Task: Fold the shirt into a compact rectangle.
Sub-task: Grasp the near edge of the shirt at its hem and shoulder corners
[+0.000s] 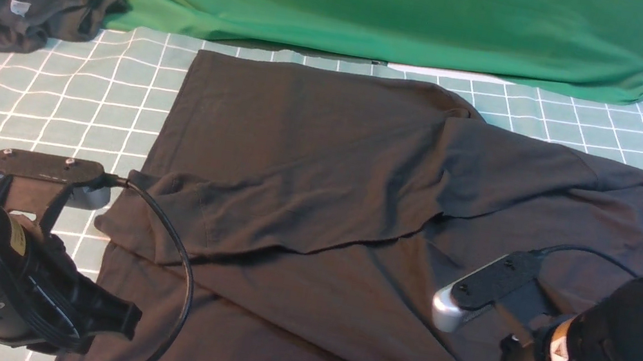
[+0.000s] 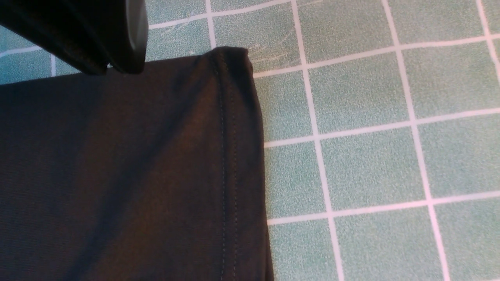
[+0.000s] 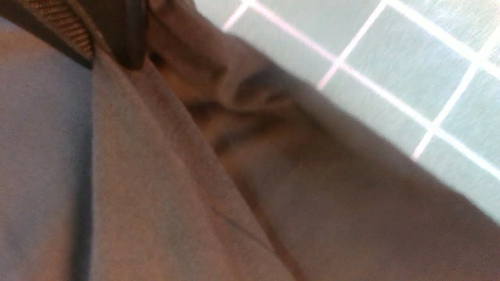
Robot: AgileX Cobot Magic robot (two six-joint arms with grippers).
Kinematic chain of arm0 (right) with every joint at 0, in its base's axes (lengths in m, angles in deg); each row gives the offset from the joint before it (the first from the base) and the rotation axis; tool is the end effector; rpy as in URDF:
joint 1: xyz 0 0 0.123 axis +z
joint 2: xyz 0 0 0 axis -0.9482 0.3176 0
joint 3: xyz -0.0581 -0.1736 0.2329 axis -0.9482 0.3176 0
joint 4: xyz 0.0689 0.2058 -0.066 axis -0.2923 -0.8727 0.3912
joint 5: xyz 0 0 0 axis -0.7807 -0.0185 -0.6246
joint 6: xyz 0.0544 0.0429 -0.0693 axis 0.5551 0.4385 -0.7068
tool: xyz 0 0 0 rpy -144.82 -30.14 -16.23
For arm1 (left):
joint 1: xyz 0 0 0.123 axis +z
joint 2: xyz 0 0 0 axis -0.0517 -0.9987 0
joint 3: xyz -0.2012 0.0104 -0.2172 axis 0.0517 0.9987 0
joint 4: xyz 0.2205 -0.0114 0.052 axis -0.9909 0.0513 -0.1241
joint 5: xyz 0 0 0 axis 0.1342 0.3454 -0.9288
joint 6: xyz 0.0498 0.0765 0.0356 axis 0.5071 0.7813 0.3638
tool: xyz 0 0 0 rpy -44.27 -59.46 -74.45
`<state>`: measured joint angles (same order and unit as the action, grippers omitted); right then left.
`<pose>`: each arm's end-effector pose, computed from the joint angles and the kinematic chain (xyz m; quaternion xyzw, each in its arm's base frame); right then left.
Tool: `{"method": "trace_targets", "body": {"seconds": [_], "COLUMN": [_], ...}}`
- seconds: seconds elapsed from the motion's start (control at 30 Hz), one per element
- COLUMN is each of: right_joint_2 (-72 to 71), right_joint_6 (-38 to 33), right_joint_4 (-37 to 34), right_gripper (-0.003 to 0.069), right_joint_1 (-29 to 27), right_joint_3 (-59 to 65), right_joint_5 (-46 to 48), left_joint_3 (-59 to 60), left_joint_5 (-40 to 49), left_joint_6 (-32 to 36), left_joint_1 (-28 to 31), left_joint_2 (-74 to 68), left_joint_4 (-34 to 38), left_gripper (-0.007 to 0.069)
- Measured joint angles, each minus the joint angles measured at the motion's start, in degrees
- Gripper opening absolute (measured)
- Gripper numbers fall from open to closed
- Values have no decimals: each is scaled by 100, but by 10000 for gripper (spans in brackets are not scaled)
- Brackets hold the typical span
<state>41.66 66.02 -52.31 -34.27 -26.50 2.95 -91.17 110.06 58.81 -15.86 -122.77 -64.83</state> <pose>0.1808 0.1498 0.2038 -0.3189 0.9380 0.0884 0.1028 0.1561 -0.0596 0.2441 0.0281 0.9905 -0.0683 0.1158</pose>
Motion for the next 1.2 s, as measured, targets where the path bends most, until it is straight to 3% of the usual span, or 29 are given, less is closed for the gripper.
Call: {"method": "trace_targets", "body": {"seconds": [0.4,0.6,0.67,0.73,0.8,0.97,1.1,1.2], "right_joint_2": [-469,-469,-474,-474,-474,-494,-494,-488], "right_joint_6": [388,399,389,386,558,1296,1365,1366], "right_joint_4": [37,37,57,195,561,2034,2114,1724], "right_gripper": [55,306,426,465,455,332,323,325], "right_joint_1": [0,7,7,7,7,-125,-765,-1769], "right_joint_3": [5,5,5,-14,-104,-193,-252,-412], "right_joint_5": [675,638,679,848,1134,1326,871,375], "left_joint_3": [0,0,0,0,0,0,0,0], "left_joint_5": [0,0,0,12,51,142,144,149], "left_joint_6": [0,0,0,0,0,0,37,92], "left_joint_1": [0,0,0,0,0,0,0,0], "left_joint_2": [7,7,7,7,7,7,7,7], "left_joint_4": [0,-2,-2,-7,-7,-7,90,145], "left_gripper": [11,11,11,11,11,11,11,11]}}
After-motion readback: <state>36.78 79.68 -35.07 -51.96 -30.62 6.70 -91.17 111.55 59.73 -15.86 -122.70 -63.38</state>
